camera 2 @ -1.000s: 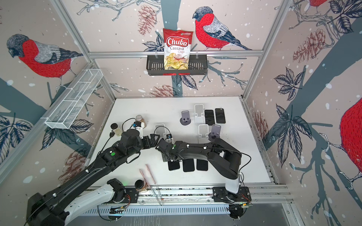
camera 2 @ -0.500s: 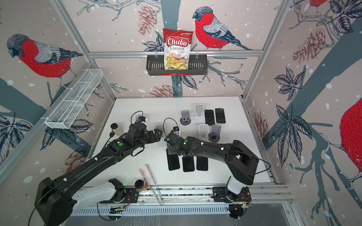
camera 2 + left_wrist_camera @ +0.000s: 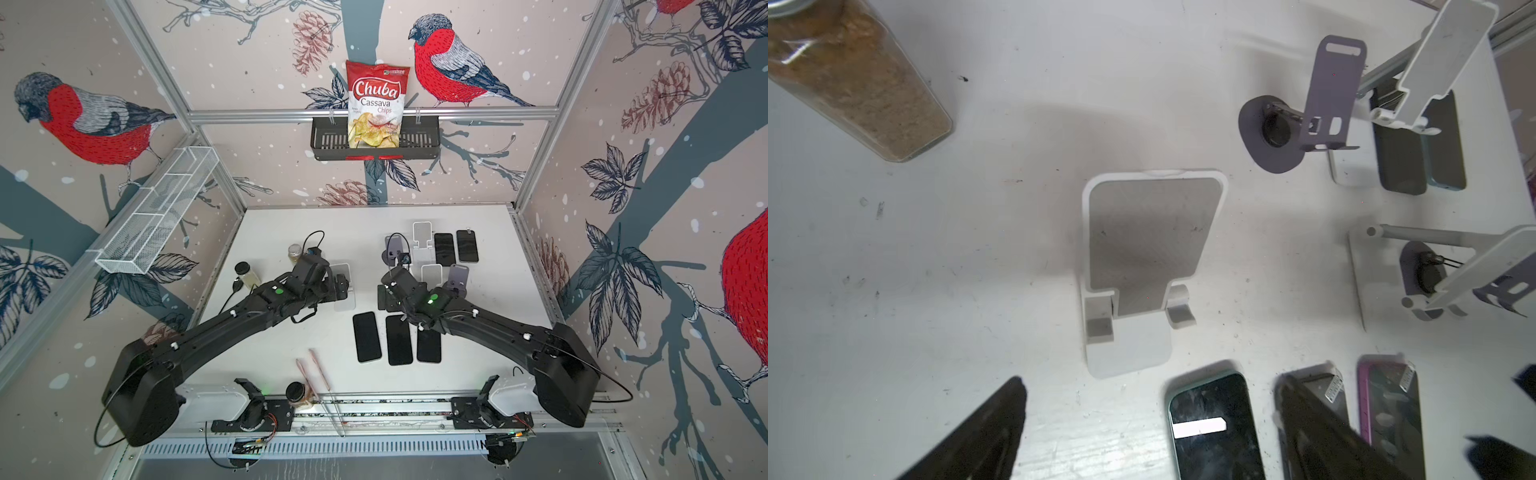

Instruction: Remove the phone from the phone stand

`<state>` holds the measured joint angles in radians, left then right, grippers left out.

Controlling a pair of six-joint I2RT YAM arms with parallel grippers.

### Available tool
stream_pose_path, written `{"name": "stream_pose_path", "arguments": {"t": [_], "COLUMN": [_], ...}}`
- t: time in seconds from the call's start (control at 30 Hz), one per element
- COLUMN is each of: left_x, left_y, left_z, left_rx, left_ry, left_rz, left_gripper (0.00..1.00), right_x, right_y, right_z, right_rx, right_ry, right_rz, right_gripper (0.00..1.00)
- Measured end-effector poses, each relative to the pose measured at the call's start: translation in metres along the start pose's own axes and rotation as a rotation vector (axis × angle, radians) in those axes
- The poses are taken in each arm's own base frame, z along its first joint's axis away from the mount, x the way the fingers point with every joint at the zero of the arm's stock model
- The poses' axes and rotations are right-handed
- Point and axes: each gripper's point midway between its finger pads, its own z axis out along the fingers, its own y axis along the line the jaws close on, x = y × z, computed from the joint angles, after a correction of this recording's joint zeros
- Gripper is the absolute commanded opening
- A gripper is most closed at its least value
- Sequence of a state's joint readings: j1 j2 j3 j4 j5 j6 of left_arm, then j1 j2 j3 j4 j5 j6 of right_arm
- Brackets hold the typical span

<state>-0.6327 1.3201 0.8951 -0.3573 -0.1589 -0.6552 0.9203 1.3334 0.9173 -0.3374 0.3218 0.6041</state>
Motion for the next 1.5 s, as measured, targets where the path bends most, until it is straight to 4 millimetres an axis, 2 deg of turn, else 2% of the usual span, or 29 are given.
{"name": "stream_pose_path", "arguments": {"t": [0.17, 0.3, 0.5, 0.73, 0.9, 1.23, 1.5], "left_x": [-0.005, -0.01, -0.032, -0.025, -0.022, -0.03, -0.034], "left_y": [-0.001, -0.006, -0.018, -0.011, -0.006, -0.006, -0.001], "left_z": [0.012, 0.023, 0.044, 0.065, 0.068, 0.063, 0.061], "left_rx": [-0.035, -0.048, -0.1, -0.177, -0.2, -0.209, -0.216], "left_ry": [0.003, 0.01, 0.015, 0.07, 0.08, 0.046, 0.005], "left_rz": [0.014, 0.035, 0.066, 0.094, 0.098, 0.099, 0.22], "left_gripper": [0.94, 0.94, 0.94, 0.94, 0.94, 0.94, 0.94], "right_x": [-0.011, -0.008, -0.009, -0.014, -0.016, -0.013, -0.01], "right_y": [-0.014, -0.021, -0.028, -0.031, -0.034, -0.036, -0.032], "right_z": [-0.01, -0.012, -0.013, -0.013, -0.011, -0.006, -0.001], "right_rx": [-0.002, -0.005, -0.011, -0.02, -0.021, -0.029, -0.043], "right_ry": [-0.041, -0.038, -0.047, -0.057, -0.058, -0.044, -0.028], "right_rz": [0.02, 0.017, 0.019, 0.018, 0.023, 0.015, 0.013], "right_gripper": [1.0, 0.99, 0.99, 0.99, 0.99, 0.99, 0.99]}}
